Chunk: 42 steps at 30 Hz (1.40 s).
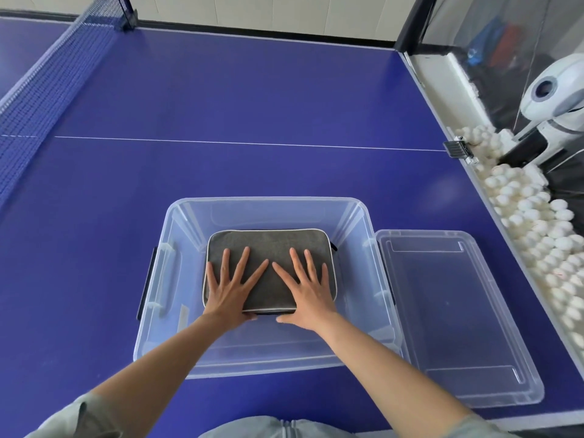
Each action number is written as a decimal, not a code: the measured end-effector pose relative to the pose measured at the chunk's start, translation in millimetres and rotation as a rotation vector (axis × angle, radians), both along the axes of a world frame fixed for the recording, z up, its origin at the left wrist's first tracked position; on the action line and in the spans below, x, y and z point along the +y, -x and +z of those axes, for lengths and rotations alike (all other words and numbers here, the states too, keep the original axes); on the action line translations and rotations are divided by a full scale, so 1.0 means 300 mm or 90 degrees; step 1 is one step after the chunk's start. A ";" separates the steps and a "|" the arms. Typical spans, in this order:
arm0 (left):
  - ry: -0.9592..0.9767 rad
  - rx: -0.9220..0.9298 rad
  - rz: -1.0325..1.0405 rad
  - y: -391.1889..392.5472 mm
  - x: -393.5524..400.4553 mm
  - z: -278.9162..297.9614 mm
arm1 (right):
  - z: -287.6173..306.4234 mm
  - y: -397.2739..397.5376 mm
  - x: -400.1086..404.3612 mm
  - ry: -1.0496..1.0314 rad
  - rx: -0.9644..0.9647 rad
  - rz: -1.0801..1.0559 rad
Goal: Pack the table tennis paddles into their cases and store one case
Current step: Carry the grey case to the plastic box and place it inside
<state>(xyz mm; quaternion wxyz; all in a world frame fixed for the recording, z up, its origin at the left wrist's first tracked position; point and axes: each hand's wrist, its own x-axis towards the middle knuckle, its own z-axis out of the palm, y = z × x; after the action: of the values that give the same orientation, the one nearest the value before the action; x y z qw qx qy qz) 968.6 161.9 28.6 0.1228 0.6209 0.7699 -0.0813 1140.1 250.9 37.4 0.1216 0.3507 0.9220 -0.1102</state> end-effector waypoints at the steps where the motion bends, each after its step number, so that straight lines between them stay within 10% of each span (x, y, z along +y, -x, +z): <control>1: 0.008 0.007 -0.005 0.000 0.001 0.004 | 0.000 0.001 -0.001 0.002 0.000 -0.001; 10: 0.075 -0.026 -0.028 -0.013 0.019 0.055 | 0.078 0.008 0.007 0.058 -0.018 0.003; 17: -0.211 -0.083 -0.095 -0.161 0.118 0.238 | 0.258 -0.137 0.070 -0.100 0.199 -0.090; 27: -0.274 -0.012 -0.165 -0.663 0.399 0.370 | 0.329 -0.552 0.295 -0.175 0.179 -0.093; 42: -0.084 -0.036 0.077 -1.260 0.471 -0.046 | 0.003 -1.327 0.554 -0.018 -0.012 -0.147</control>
<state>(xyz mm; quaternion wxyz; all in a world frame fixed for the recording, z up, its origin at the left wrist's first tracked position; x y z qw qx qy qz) 1346.4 303.3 14.7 0.1083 0.5822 0.8058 -0.0053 1538.2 417.0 38.3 0.1119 0.4572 0.8758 -0.1071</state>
